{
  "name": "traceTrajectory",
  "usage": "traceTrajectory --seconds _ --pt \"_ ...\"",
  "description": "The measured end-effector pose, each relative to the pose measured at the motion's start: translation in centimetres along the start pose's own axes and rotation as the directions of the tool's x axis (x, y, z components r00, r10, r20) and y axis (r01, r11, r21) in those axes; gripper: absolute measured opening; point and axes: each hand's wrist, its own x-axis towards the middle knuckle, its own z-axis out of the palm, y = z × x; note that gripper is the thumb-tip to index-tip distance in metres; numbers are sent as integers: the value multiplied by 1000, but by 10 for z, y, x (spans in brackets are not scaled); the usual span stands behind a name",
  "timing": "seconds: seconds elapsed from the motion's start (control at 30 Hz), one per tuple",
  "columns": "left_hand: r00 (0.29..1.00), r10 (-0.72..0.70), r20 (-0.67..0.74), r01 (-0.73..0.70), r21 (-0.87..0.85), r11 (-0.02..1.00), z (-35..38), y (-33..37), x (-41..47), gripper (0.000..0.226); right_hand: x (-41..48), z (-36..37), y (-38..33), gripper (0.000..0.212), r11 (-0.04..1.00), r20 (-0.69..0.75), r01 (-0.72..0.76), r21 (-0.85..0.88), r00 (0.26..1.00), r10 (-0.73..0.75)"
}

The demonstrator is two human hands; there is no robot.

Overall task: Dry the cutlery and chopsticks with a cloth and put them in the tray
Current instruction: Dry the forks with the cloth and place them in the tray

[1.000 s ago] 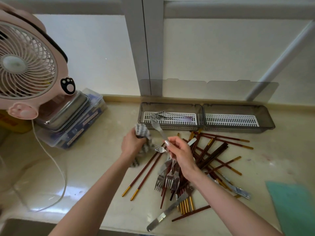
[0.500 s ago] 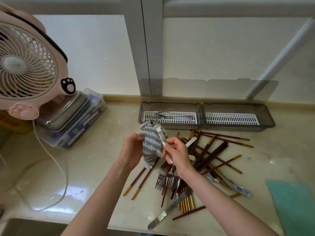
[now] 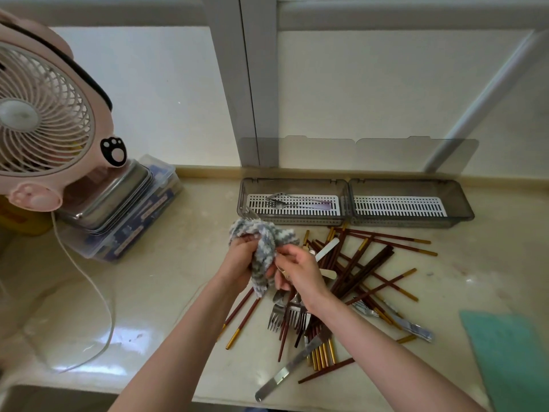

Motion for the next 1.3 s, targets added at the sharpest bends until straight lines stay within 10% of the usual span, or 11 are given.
traceTrajectory --seconds 0.17,0.4,0.6,0.87,1.1,1.17,1.3 --pt "993 25 -118 -35 -86 996 -5 9 10 28 -7 -12 3 25 994 174 -18 110 985 -2" --pt "999 44 -17 -44 5 999 17 -1 -1 22 1 -12 7 11 982 -67 -4 187 998 17" --pt "995 -37 93 17 203 979 27 -7 -9 22 7 -20 8 21 989 -312 -147 0 940 140" --pt "996 86 14 -76 630 773 23 6 6 21 37 -32 -38 17 991 -285 -27 -130 959 -12" --pt "999 -29 21 11 592 806 11 6 7 18 62 -36 -54 15 978 -296 -16 -210 954 -48" --pt "998 -61 -22 64 518 853 -4 8 8 21 75 -46 -68 22 894 -278 51 -445 941 -192" --pt "996 -86 -20 88 349 933 -26 8 8 24 104 -60 -74 35 295 -83 14 -955 946 -314"
